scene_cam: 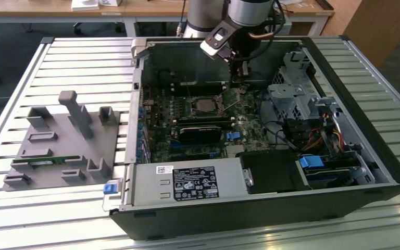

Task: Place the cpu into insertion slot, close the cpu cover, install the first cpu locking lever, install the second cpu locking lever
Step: 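Close the cpu cover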

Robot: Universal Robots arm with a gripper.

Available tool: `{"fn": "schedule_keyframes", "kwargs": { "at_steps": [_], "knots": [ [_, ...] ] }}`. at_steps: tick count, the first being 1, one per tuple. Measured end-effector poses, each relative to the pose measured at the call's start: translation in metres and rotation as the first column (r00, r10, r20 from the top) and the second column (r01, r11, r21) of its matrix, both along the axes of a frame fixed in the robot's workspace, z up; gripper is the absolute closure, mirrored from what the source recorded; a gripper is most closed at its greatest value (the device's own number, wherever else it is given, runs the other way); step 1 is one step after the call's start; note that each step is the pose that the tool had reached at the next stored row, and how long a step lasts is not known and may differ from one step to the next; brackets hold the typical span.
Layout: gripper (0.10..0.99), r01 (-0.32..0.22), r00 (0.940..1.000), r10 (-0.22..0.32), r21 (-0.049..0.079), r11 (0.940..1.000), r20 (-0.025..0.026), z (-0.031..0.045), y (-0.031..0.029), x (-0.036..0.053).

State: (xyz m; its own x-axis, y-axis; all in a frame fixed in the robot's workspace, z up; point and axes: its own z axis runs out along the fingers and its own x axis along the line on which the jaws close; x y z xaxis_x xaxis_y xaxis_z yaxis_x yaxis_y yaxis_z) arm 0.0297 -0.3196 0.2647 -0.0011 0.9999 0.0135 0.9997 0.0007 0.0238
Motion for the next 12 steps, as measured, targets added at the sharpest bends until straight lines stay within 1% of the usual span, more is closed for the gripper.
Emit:
{"fn": "schedule_keyframes", "kwargs": {
  "at_steps": [3, 5, 8, 12],
  "knots": [
    [0.980, 0.000, 1.0000, 0.000, 0.000, 1.0000, -0.0023, -0.0010, 0.0002, 0.0043],
    [0.980, -0.001, 1.0000, 0.001, 0.000, 1.0000, -0.0040, -0.0020, 0.0002, 0.0053],
    [0.980, -0.012, 0.9999, 0.012, 0.000, 0.9999, -0.0044, -0.0033, 0.0002, 0.0066],
    [0.980, -0.011, 0.9999, 0.011, 0.000, 0.9999, -0.0048, -0.0041, 0.0005, 0.0126]
  ]
}}
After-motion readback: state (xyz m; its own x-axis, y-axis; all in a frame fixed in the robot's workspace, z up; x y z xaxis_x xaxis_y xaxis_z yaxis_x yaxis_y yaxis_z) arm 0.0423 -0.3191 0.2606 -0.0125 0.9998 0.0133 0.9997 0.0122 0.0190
